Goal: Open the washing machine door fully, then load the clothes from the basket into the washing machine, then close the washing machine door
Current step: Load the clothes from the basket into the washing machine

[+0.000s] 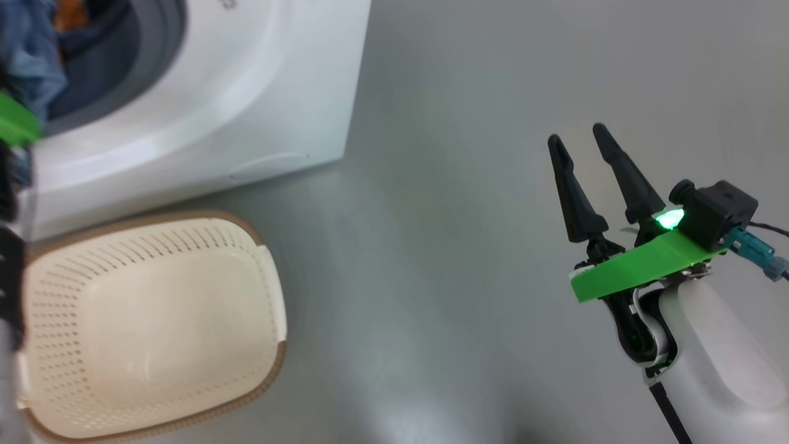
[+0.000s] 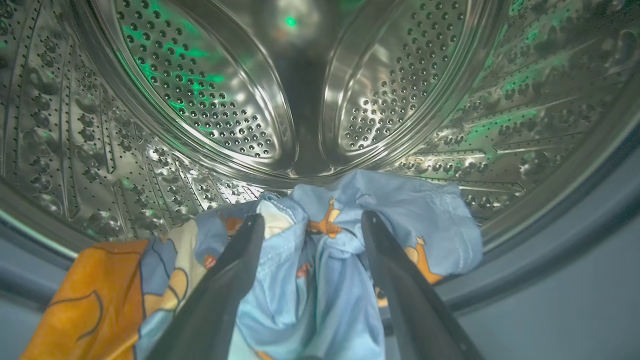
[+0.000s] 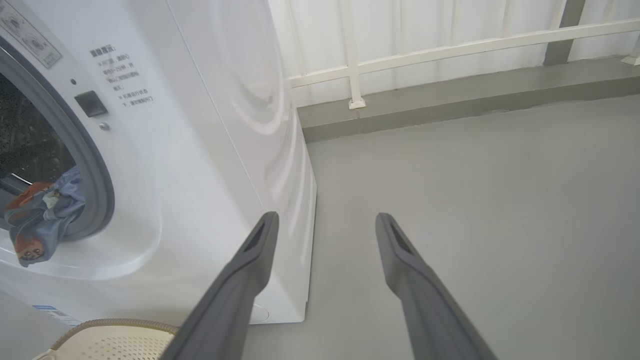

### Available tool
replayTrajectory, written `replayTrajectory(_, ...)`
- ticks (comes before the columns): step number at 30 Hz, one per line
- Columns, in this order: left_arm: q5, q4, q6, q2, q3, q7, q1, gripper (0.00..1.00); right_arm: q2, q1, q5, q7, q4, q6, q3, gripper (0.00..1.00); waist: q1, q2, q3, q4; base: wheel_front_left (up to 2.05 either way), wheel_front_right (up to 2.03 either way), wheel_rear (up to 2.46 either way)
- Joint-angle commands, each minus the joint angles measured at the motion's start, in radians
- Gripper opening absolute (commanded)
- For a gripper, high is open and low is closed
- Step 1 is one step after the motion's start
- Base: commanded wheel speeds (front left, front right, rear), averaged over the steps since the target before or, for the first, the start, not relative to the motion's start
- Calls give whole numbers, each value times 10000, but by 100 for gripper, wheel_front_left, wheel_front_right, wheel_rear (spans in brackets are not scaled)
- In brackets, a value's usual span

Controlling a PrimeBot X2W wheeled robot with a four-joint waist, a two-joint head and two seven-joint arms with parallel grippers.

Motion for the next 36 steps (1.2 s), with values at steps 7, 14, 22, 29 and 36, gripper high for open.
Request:
replayTrajectory(7,-189,-1335,-72,56,386,-64,1987,100,-84,626,56,-80,33,56,133,100,0,0,-1626,724,0,0,0)
replayTrajectory(14,-146,-3006,170,-432,770,-65,4000,100,-233,962,80,-80,204,56,120,100,0,0,-2517,1182,0,0,0)
replayTrajectory(22,87,-4727,377,-958,756,-66,5981,100,-410,1378,59,-80,311,56,26,100,0,0,-3269,1751,0,0,0)
replayTrajectory(29,72,-6084,621,-1160,796,-66,7544,100,-539,1552,23,-80,339,56,76,100,0,0,-3707,1922,0,0,0)
replayTrajectory(36,40,-7643,1100,-1270,857,36,9053,100,-534,1767,-25,-80,377,56,54,100,0,0,-4015,1900,0,0,0)
